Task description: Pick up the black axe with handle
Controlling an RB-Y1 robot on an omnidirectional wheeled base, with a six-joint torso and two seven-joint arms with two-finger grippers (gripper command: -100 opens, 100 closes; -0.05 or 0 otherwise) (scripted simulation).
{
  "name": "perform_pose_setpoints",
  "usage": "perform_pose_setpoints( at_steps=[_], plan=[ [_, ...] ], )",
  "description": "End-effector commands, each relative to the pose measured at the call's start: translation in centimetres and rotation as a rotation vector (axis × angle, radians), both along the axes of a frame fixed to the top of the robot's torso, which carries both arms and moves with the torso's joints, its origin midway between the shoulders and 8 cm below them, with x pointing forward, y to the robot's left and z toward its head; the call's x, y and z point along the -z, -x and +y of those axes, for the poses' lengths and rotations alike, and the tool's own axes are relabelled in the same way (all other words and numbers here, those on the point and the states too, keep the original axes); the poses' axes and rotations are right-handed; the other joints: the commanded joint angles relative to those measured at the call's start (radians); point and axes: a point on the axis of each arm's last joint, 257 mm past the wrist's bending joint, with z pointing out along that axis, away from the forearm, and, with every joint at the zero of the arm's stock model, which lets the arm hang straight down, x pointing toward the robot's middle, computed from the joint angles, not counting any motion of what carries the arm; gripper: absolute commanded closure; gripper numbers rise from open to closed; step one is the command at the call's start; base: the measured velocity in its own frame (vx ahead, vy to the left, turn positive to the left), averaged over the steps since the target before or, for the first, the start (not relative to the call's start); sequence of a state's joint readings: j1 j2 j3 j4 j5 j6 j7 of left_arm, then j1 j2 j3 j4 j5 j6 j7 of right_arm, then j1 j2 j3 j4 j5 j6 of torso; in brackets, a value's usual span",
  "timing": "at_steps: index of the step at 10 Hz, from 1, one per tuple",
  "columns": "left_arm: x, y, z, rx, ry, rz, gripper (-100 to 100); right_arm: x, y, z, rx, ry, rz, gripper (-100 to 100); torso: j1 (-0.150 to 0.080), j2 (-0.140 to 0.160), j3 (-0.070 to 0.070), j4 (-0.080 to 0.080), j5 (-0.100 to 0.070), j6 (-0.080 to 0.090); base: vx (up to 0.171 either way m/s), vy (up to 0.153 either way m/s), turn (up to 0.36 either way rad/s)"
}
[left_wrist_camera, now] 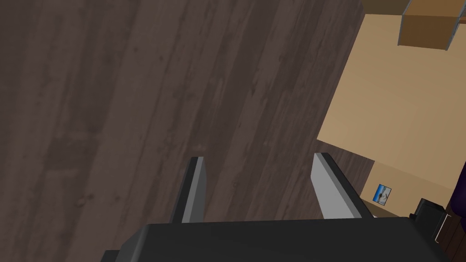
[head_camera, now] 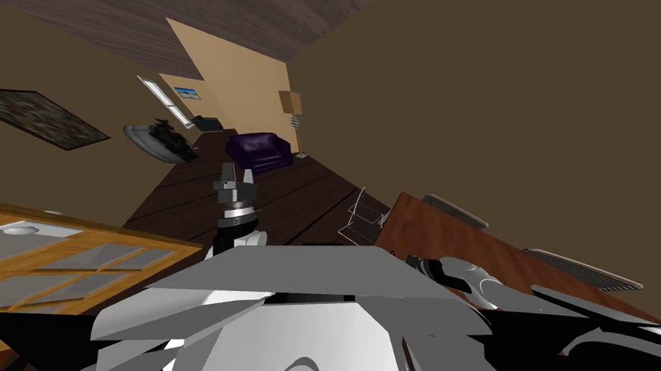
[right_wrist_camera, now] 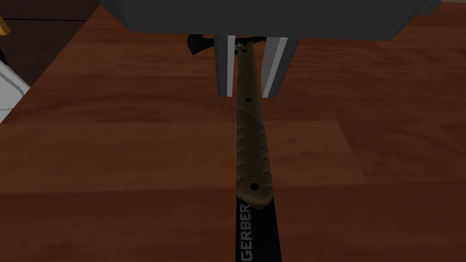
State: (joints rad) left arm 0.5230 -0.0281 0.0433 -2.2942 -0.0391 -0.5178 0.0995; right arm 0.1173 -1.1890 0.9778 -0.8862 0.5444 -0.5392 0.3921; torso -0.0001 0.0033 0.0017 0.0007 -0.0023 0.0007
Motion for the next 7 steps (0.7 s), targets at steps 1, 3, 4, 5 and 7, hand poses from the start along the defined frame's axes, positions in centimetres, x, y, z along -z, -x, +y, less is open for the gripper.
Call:
perform_pose_setpoints(
  at_steps=[1, 3, 4, 5, 7],
  plan=[
    [0.0, 0.0, 0.0, 0.0, 0.0, 0.0, 0, -0.3, 0.4, -0.3, 0.024, 0.012, -0.002, 100, 0.0, 0.0, 0.0, 0.0, 0.0, 0.0, -0.039, -0.041, 0.17],
    [0.0, 0.0, 0.0, 0.0, 0.0, 0.0, 0, -0.5, 0.5, 0.4, 0.034, 0.005, -0.007, 100, -0.002, 0.002, 0.001, 0.0, 0.0, 0.0, -0.047, -0.043, 0.09],
    [0.0, 0.0, 0.0, 0.0, 0.0, 0.0, 0, -0.8, 1.0, 0.0, 0.052, 0.016, -0.005, 100, -0.001, 0.002, 0.001, 0.0, 0.0, 0.001, -0.043, -0.032, 0.086],
    [0.0, 0.0, 0.0, 0.0, 0.0, 0.0, 0, -0.8, 0.8, 0.6, 0.047, 0.005, -0.008, 100, -0.001, 0.002, 0.001, 0.0, 0.0, 0.001, -0.027, -0.027, 0.044],
    [0.0, 0.0, 0.0, 0.0, 0.0, 0.0, 0, -1.3, 1.5, 0.6, 0.079, 0.015, -0.007, 100, 0.0, 0.001, 0.001, 0.0, 0.0, 0.0, -0.035, -0.023, 0.124]
  ],
)
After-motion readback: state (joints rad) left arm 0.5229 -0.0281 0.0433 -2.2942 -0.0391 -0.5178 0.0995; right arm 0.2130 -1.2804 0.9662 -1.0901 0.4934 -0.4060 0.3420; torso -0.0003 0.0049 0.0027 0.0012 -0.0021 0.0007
